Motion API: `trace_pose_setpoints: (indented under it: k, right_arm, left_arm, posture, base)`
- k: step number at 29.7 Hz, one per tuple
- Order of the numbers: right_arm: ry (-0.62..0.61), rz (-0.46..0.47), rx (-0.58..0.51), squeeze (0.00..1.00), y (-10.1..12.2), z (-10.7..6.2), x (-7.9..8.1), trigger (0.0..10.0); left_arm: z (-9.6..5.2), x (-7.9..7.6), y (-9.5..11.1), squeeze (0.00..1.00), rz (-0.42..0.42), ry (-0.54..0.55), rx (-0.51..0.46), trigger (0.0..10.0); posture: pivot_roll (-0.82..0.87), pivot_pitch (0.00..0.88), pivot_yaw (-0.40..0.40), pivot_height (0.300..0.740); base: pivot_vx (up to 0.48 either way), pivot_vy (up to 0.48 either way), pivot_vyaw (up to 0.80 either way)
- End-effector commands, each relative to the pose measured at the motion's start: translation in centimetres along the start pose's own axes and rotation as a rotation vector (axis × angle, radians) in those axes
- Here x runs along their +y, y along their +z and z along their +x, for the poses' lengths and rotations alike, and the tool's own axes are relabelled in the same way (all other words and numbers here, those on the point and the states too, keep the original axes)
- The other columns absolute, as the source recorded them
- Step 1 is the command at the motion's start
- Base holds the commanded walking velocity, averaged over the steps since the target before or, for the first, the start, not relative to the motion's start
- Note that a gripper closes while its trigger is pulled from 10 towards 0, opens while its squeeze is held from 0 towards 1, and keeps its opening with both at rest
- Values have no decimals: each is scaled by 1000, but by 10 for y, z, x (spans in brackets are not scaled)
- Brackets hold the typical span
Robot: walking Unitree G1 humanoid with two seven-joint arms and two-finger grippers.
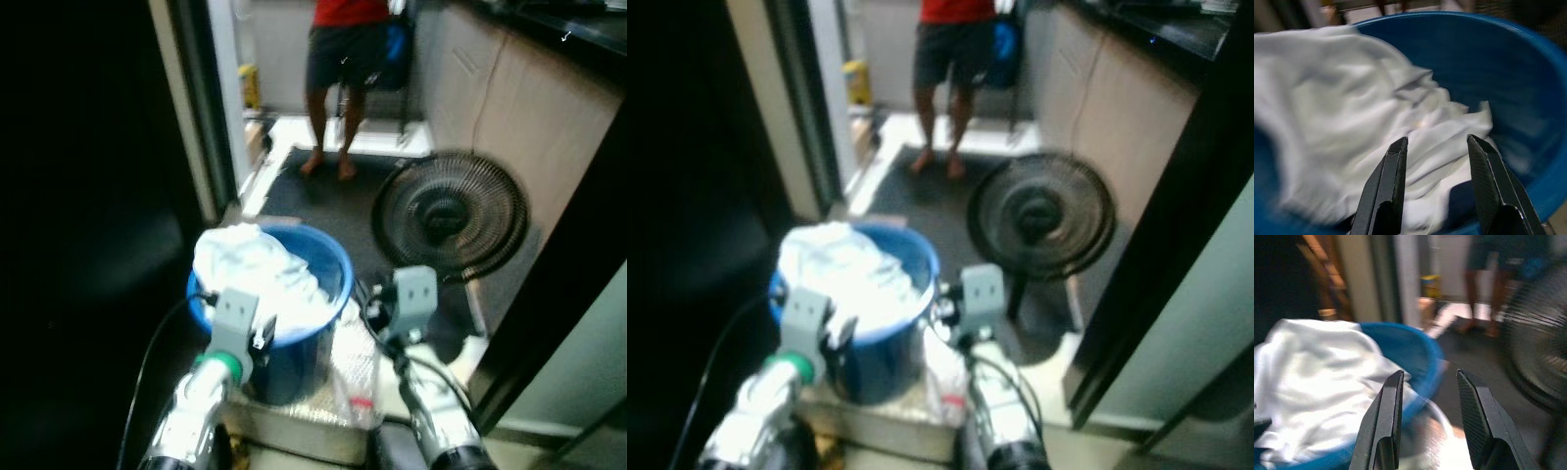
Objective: Clothes washing
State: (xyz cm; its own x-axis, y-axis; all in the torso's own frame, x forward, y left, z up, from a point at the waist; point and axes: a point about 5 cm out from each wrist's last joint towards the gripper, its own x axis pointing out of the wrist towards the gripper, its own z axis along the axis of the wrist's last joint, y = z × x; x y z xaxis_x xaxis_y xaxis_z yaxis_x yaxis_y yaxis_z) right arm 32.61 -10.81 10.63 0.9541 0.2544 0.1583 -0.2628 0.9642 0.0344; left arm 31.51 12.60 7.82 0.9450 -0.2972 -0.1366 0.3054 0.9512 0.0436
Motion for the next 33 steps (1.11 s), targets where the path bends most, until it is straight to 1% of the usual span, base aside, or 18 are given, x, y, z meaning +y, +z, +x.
trace_pose_setpoints:
  k: [1,6,9,10,12,13,14,15,16,18,21,23,24,26,29,30,32,33]
  right_arm:
    - [-16,9,3,0,0,-2,-3,10000]
    - [-20,11,6,0,-1,-3,-3,10000]
    - [-20,11,6,0,-1,-3,-3,10000]
    - [-21,12,6,0,-1,-4,-3,10000]
    - [-21,12,6,0,-1,-4,-3,10000]
    - [-19,18,0,0,0,-3,-2,10000]
    - [-19,18,0,0,0,-3,-2,10000]
    - [-16,23,-8,0,3,-2,-2,10000]
    - [-16,23,-8,0,3,-2,-2,10000]
    - [-14,31,-40,0,12,1,-2,10000]
    - [-14,31,-40,0,12,1,-2,10000]
    - [-14,34,-69,0,21,6,-4,10000]
    - [-15,38,-78,0,24,8,-4,10000]
    - [-18,46,-89,0,27,9,-5,10000]
    - [-20,50,-92,0,28,9,-5,10000]
    - [-21,64,-114,0,34,10,-4,10000]
    - [-21,64,-114,0,34,10,-4,10000]
    - [-21,69,-122,0,36,10,-4,10000]
  left_arm:
    - [-1,-5,-9,0,-9,-25,61,10000]
    - [3,-4,-1,0,-50,-15,49,10000]
    - [3,-4,-1,0,-50,-15,49,10000]
    - [5,-3,5,0,-75,-10,43,10000]
    - [5,-3,5,0,-75,-10,43,10000]
    - [7,-3,13,0,-108,-7,25,10000]
    - [7,-3,13,0,-108,-7,25,10000]
    - [10,-4,25,0,-130,-5,-4,10000]
    - [10,-4,25,0,-130,-5,-4,10000]
    - [14,-7,53,0,-149,-10,-83,10000]
    - [14,-7,53,0,-149,-10,-83,10000]
    - [17,-6,75,0,-151,-10,-144,10000]
    - [18,-4,82,0,-151,-6,-158,10000]
    - [19,0,89,0,-152,4,-171,10000]
    - [19,1,91,0,-154,9,-173,10000]
    - [20,6,107,0,-190,30,-210,10000]
    - [20,6,107,0,-190,30,-210,10000]
    - [20,8,112,0,-204,36,-221,10000]
  posture:
    - [-36,80,42,520]
    - [-35,84,47,505]
    - [-35,84,47,505]
    - [-34,86,48,500]
    - [-34,86,48,500]
    - [-34,86,48,495]
    - [-34,86,48,495]
    - [-32,89,47,490]
    - [-32,89,47,490]
    - [-29,89,46,480]
    - [-29,89,46,480]
    - [-28,88,47,470]
    - [-26,87,48,465]
    - [-26,87,48,455]
    - [-26,87,48,450]
    - [-26,88,49,440]
    - [-26,88,49,440]
    - [-26,88,49,435]
  base:
    - [0,0,0]
    - [0,0,0]
    - [0,0,0]
    - [0,0,0]
    - [0,0,0]
    - [0,0,0]
    - [0,0,0]
    - [0,0,0]
    - [0,0,0]
    - [0,0,0]
    - [0,0,0]
    - [0,0,0]
    - [0,0,0]
    - [0,0,0]
    - [0,0,0]
    - [0,0,0]
    - [0,0,0]
    - [0,0,0]
